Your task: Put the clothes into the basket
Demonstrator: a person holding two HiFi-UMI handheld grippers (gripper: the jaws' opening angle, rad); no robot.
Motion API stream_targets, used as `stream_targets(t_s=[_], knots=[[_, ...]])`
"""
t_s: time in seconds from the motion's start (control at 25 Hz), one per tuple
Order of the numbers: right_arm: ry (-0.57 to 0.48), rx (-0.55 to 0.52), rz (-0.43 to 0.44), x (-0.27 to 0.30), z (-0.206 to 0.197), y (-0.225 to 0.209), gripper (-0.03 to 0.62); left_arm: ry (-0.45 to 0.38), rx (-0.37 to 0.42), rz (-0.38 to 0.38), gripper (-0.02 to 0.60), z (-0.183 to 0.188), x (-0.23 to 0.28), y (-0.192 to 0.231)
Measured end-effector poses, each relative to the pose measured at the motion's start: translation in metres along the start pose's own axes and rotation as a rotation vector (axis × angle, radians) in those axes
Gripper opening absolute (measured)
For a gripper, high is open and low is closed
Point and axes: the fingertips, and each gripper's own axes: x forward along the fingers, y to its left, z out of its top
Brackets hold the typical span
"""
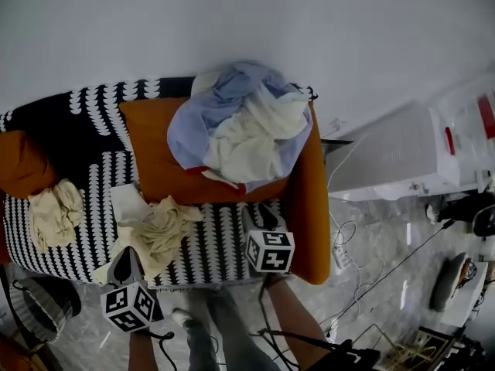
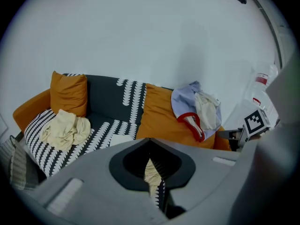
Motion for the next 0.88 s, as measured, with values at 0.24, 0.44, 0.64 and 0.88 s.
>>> stream_targets(t_s=[0.24, 0.44, 0.64, 0.88], knots=[[0.021, -0.013, -0.001, 0.041, -0.015, -0.003, 0.169, 0.006, -0.038, 0.03, -0.005, -0.008, 0.017, 0.015], [0.048, -0.054, -0.04, 0.071, -0.02, -0.009, 0.169, 0.01, 0.018, 0.052, -0.005, -0.008, 0.03, 0.027], [0.081, -0.149, -0.064, 0.098, -0.025, -0.012, 0.169, 0.002, -0.018, 0.066, -0.005, -0.01, 0.038, 0.035], [0.077, -0.163, -0.09, 0.119, -0.022, -0.009, 0.17, 0.017, -0.056, 0.085, -0.005, -0.022, 0.041, 0.045]])
